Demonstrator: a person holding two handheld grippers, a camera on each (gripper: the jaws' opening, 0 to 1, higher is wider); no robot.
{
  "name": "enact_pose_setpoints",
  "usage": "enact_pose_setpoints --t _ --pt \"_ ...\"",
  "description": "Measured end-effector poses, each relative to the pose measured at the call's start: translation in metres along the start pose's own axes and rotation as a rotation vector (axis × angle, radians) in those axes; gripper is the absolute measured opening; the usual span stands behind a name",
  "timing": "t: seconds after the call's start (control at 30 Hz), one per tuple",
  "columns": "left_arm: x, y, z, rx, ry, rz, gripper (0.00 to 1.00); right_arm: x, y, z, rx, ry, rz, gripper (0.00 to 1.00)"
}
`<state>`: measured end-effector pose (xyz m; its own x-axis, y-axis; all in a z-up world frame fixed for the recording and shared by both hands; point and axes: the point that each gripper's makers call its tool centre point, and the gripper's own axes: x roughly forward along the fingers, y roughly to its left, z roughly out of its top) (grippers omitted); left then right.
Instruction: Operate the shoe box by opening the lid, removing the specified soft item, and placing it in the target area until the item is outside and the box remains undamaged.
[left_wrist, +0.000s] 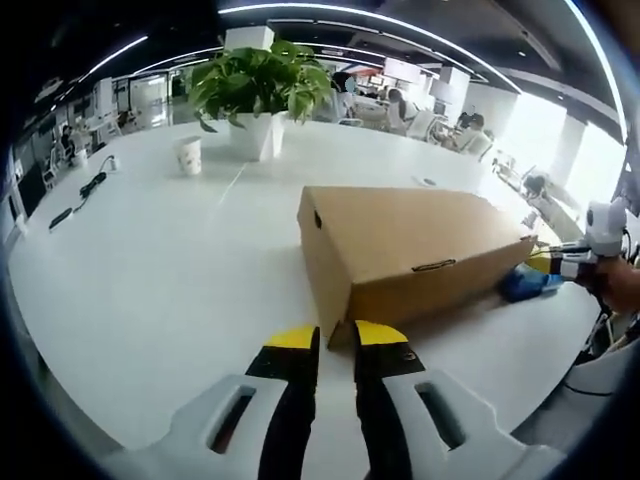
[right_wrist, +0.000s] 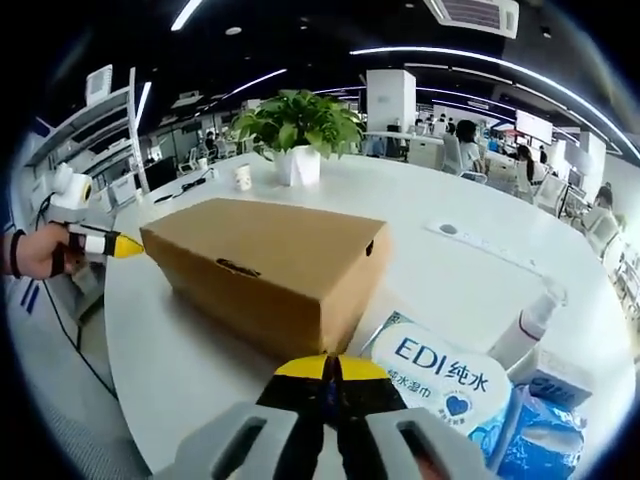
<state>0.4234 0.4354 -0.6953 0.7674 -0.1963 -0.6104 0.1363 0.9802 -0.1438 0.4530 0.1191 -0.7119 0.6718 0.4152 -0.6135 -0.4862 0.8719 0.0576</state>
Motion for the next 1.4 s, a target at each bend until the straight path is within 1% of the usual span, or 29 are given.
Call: enact_pose_setpoints --t 0.17,0.23,0.3,0.37,0.4,0.43,0.47,0.57,0.63,0.7,0.77,0.8,0.83,0.87,0.93,1.0,1.03,1.17,1.23,1.27,1.3,1.33,1.4 --pt "-0.003 0.001 0.004 -0.008 -0.008 -0.001 0.14 -0.007 -0.006 0.005 0.005 -0.006 -0.005 0.00" --pt "-0.006 0.003 0.008 -0.012 -0.016 0.001 0.15 -0.010 -0.008 0.008 0.023 -0.013 -0.007 0.04" --pt "-0.008 0.006 0.014 -0.050 -0.032 0.004 0.17 -0.013 -0.012 0.016 0.052 -0.035 -0.012 0.07" --pt "-0.010 0.009 0.023 -0.078 -0.047 0.005 0.22 -0.015 -0.011 0.025 0.121 -0.062 0.012 0.12" --pt "-0.011 0.010 0.029 -0.091 -0.055 0.003 0.25 -0.015 -0.012 0.032 0.158 -0.080 0.023 0.17" --pt "-0.008 0.011 0.033 -0.107 -0.064 -0.002 0.27 -0.015 -0.012 0.035 0.172 -0.085 0.026 0.18" --pt "-0.007 0.012 0.038 -0.122 -0.072 -0.006 0.29 -0.016 -0.014 0.037 0.164 -0.084 0.023 0.19" --pt "-0.001 0.009 0.047 -0.149 -0.080 -0.021 0.35 -0.011 -0.006 0.048 0.214 -0.100 0.069 0.27" --pt "0.006 0.005 0.050 -0.164 -0.075 -0.035 0.37 -0.006 -0.001 0.051 0.258 -0.098 0.090 0.30" --pt "0.014 0.001 0.050 -0.170 -0.065 -0.041 0.37 0.001 0.005 0.051 0.273 -0.088 0.112 0.32" --pt "0.021 -0.005 0.046 -0.197 -0.037 -0.052 0.36 0.005 0.008 0.049 0.286 -0.069 0.122 0.34" --pt "0.023 -0.006 0.045 -0.196 -0.031 -0.055 0.36 0.008 0.009 0.047 0.294 -0.060 0.126 0.34" --pt "0.028 -0.009 0.041 -0.202 -0.008 -0.068 0.36 0.010 0.010 0.044 0.308 -0.049 0.128 0.35" --pt "0.030 -0.011 0.039 -0.210 0.003 -0.072 0.35 0.012 0.010 0.041 0.316 -0.036 0.127 0.35" --pt "0.034 -0.013 0.033 -0.206 0.029 -0.071 0.34 0.015 0.011 0.036 0.330 -0.016 0.132 0.34" --pt "0.037 -0.016 0.028 -0.219 0.047 -0.078 0.33 0.018 0.012 0.034 0.367 -0.011 0.144 0.33" --pt "0.038 -0.018 0.025 -0.213 0.054 -0.080 0.33 0.018 0.012 0.034 0.368 -0.008 0.145 0.33" --pt "0.040 -0.018 0.020 -0.216 0.066 -0.083 0.32 0.022 0.017 0.030 0.363 0.016 0.167 0.27" --pt "0.041 -0.018 0.016 -0.220 0.073 -0.090 0.32 0.023 0.018 0.027 0.359 0.022 0.164 0.27" --pt "0.040 -0.018 0.017 -0.236 0.067 -0.096 0.32 0.023 0.017 0.028 0.374 0.014 0.164 0.27" --pt "0.040 -0.018 0.017 -0.232 0.070 -0.098 0.33 0.023 0.017 0.027 0.376 0.012 0.165 0.27" --pt "0.040 -0.019 0.018 -0.210 0.067 -0.103 0.33 0.023 0.017 0.027 0.382 0.008 0.167 0.27" --pt "0.040 -0.019 0.018 -0.213 0.069 -0.104 0.33 0.023 0.016 0.027 0.392 0.003 0.168 0.27"
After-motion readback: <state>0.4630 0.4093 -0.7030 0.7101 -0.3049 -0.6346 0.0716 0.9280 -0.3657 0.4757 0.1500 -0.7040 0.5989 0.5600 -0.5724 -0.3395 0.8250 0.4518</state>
